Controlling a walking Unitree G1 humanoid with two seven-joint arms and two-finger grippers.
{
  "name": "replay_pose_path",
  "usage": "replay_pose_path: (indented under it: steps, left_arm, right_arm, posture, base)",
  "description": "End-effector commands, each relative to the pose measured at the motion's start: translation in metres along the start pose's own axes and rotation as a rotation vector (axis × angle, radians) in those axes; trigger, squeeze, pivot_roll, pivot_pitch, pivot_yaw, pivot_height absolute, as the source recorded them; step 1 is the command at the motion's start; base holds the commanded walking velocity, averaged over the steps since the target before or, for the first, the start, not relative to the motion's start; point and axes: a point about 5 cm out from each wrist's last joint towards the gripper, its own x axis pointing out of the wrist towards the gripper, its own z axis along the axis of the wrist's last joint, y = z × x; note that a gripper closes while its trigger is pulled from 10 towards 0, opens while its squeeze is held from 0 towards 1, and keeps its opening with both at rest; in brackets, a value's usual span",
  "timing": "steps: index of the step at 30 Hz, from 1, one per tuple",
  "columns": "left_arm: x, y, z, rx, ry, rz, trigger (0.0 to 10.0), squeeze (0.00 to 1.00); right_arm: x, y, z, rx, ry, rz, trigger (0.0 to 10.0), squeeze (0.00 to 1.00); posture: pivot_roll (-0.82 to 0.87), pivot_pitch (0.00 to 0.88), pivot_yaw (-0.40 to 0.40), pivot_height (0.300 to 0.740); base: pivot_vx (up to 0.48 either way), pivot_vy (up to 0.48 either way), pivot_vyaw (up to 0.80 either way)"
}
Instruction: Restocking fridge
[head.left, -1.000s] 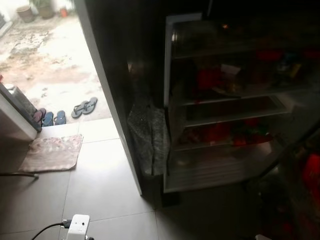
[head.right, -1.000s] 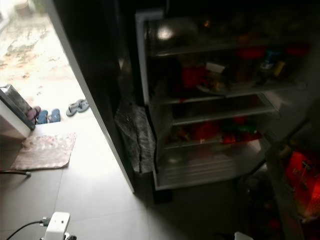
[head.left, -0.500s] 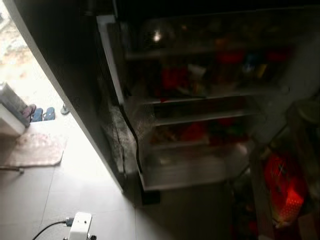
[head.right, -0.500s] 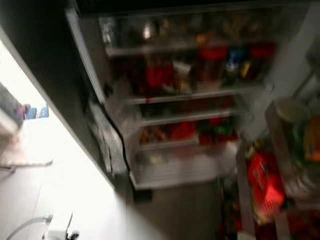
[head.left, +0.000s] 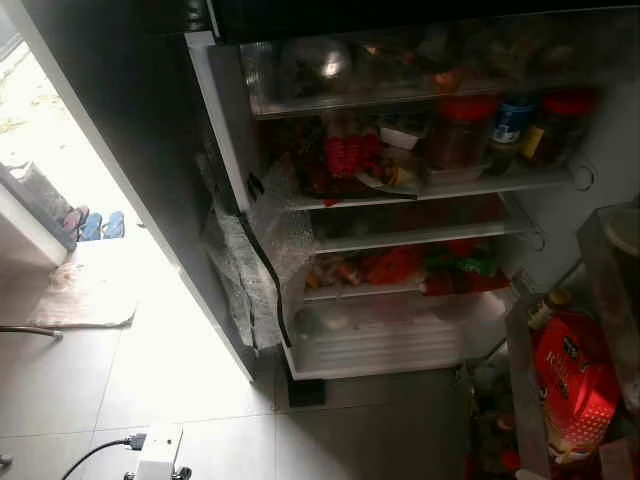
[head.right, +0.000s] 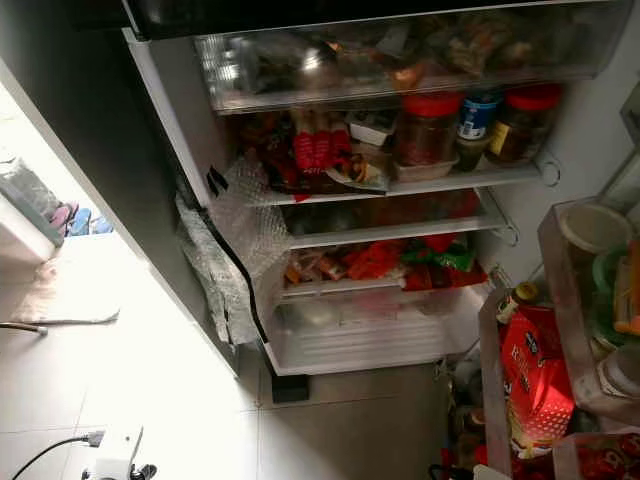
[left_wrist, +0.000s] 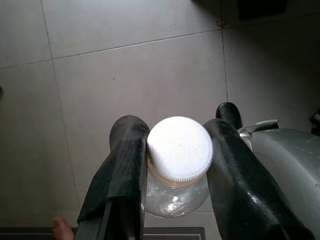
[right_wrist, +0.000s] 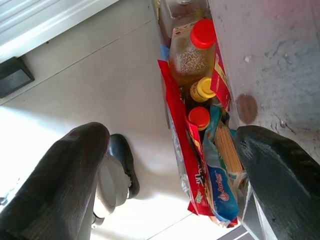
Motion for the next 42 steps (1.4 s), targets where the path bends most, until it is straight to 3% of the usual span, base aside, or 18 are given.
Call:
replay_pose_path:
  steps: [1, 18, 28, 30, 32, 36, 42]
  left_arm:
    - [-0.002, 0.004, -0.008, 0.010, 0.026, 0.007, 10.0, 0.00]
    - [-0.002, 0.003, -0.007, 0.007, 0.024, 0.004, 10.0, 0.00]
    - [0.001, -0.001, 0.004, -0.006, -0.025, -0.016, 10.0, 0.00]
    - [0.003, -0.006, 0.029, -0.025, -0.123, -0.047, 10.0, 0.00]
    - [0.004, -0.007, 0.036, -0.031, -0.150, -0.051, 10.0, 0.00]
    - [0.003, -0.014, 0.087, -0.025, -0.354, -0.087, 10.0, 0.00]
    - [-0.007, -0.023, 0.130, -0.059, -0.588, -0.153, 10.0, 0.00]
  right_arm:
    - [-0.002, -0.004, -0.005, 0.004, 0.010, -0.018, 10.0, 0.00]
    - [-0.002, -0.001, -0.007, 0.015, 0.023, 0.001, 10.0, 0.00]
    - [-0.002, 0.001, -0.007, 0.003, 0.033, 0.021, 10.0, 0.00]
    - [-0.001, 0.002, -0.006, -0.002, 0.035, 0.034, 10.0, 0.00]
    - [-0.001, 0.003, -0.006, -0.007, 0.036, 0.039, 10.0, 0.00]
    - [0.001, 0.007, -0.001, -0.021, 0.036, 0.063, 10.0, 0.00]
    - [0.004, 0.011, 0.006, -0.051, 0.045, 0.083, 10.0, 0.00]
  posture:
    - [-0.01, 0.106, 0.050, 0.740]
    - [-0.01, 0.122, 0.051, 0.740]
    - [-0.01, 0.123, 0.049, 0.740]
    - [-0.01, 0.122, 0.048, 0.740]
    - [-0.01, 0.119, 0.048, 0.740]
    - [-0.03, 0.094, 0.061, 0.740]
    - [-0.01, 0.078, 0.053, 0.740]
  base:
    - [0.000, -0.428, 0.00]
    - [0.000, -0.389, 0.00]
    - [0.000, 0.000, 0.00]
    - [0.000, 0.000, 0.00]
    - [0.000, 0.000, 0.00]
    - [0.000, 0.000, 0.00]
    - [0.000, 0.000, 0.00]
